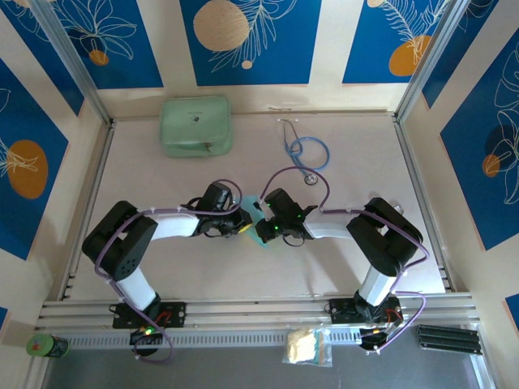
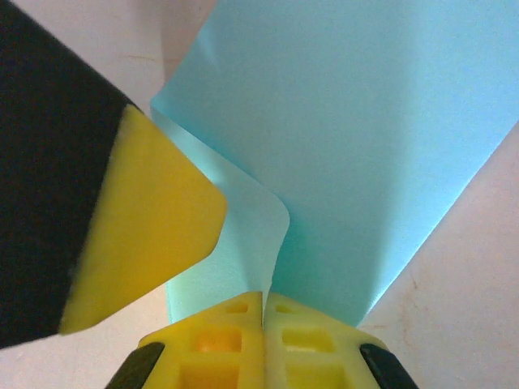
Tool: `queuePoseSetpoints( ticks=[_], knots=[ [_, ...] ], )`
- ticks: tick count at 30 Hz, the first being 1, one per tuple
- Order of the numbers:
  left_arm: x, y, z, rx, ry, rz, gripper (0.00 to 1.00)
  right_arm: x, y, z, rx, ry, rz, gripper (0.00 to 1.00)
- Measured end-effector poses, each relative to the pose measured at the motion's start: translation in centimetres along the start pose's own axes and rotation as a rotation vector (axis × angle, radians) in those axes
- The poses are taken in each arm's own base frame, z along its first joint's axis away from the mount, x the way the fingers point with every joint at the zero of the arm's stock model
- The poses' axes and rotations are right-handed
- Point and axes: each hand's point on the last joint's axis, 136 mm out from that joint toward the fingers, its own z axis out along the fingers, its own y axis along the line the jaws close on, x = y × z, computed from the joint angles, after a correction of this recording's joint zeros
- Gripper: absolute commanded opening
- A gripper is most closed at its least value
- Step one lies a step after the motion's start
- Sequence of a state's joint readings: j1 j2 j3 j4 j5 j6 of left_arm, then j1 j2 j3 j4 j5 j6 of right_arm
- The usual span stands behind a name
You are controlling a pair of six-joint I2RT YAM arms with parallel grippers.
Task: Fold a paper plane with a square sheet of paper (pick it up from the middle)
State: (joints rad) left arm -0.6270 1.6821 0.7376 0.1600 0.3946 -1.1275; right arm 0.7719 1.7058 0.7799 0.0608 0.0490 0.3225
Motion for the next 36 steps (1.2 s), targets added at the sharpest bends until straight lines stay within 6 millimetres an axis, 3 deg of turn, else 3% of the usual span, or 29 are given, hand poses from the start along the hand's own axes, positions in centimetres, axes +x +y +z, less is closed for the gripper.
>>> queuePoseSetpoints(
  ticks=[14, 19, 23, 28, 33, 36],
  knots=[
    [0.4, 1.4, 0.5, -0.039, 0.016, -0.016, 0.11, 0.0, 0.0, 0.0, 0.0, 0.0, 0.0, 0.01],
    [0.5, 1.7, 0.6, -0.051, 0.022, -0.022, 0.1, 0.0, 0.0, 0.0, 0.001, 0.003, 0.001, 0.09],
    [0.5, 1.9, 0.7, -0.055, 0.025, -0.024, 0.1, 0.0, 0.1, -0.2, 0.003, 0.019, 0.012, 0.21],
    [0.5, 1.8, 0.7, -0.055, 0.025, -0.024, 0.09, -0.8, 0.5, -1.9, 0.001, 0.01, 0.053, 0.35],
    [0.4, 1.7, 0.8, -0.054, 0.026, -0.023, 0.09, -2.9, 1.4, -4.4, -0.017, -0.03, 0.093, 0.38],
    [0.4, 1.7, 0.8, -0.057, 0.027, -0.021, 0.09, -3.0, 2.0, -5.3, -0.043, -0.017, 0.126, 0.36]
  ],
)
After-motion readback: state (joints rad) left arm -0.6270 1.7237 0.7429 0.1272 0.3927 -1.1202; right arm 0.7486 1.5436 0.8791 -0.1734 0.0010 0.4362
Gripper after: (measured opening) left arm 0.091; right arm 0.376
